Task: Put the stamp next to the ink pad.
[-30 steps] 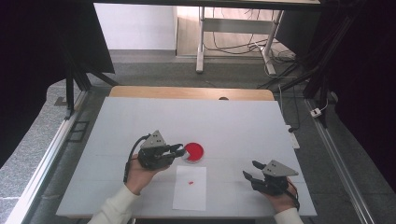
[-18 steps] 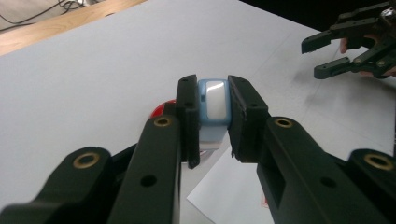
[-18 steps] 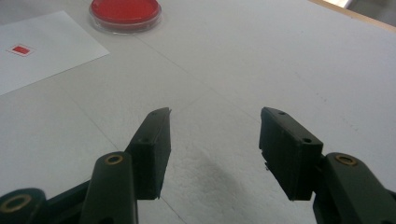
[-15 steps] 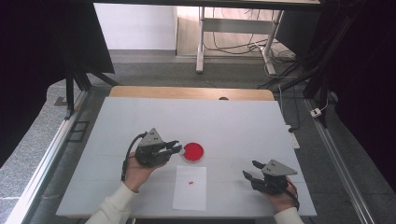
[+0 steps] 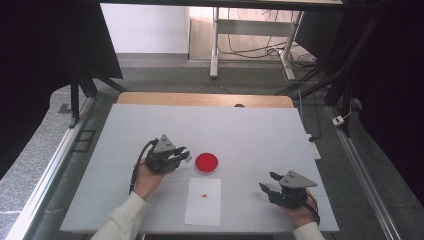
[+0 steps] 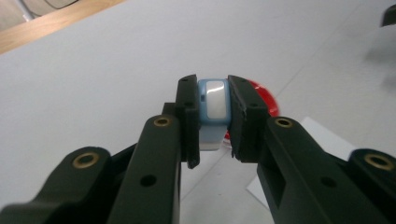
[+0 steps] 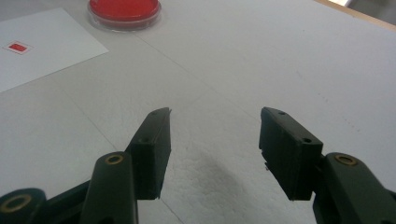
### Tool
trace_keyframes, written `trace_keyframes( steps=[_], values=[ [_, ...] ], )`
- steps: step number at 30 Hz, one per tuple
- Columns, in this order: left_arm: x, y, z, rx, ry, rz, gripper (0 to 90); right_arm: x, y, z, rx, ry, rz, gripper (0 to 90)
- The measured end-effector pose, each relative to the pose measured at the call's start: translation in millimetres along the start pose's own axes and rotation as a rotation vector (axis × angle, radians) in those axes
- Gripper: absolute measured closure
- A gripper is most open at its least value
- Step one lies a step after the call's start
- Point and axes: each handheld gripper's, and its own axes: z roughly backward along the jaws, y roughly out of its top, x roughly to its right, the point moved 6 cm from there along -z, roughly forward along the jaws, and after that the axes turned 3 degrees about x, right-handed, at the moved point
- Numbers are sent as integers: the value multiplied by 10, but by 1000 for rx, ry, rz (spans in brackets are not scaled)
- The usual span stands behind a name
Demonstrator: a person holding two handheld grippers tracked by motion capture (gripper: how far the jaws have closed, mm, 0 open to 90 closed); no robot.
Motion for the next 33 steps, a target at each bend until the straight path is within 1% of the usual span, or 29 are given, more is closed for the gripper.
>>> trace_keyframes(
  steps=[3, 6, 11, 17, 25, 27, 30, 33],
  values=[
    [-47, -36, -81, -21, 3, 13, 749, 1, 0, -4, 1, 4, -3, 434],
    [-84, -64, -143, -43, 7, 14, 750, 4, -2, -6, 0, 3, -3, 434],
    [-120, -92, -193, -55, 16, 23, 749, 3, -5, -9, -2, 3, 0, 434],
    [-151, -132, -235, -81, 26, 21, 747, 9, -10, -12, -6, 2, 0, 434],
    [-153, -189, -293, -114, 19, 19, 747, 15, -13, -12, -9, -7, 3, 433],
    [-155, -195, -302, -111, 16, 24, 745, 14, -11, -12, -6, -3, 0, 432],
    [-151, -196, -309, -111, 14, 21, 743, 17, -13, -12, -9, -7, 1, 432],
    [-143, -210, -326, -124, 14, 14, 726, 17, -13, -13, -10, -7, 2, 432]
  ],
)
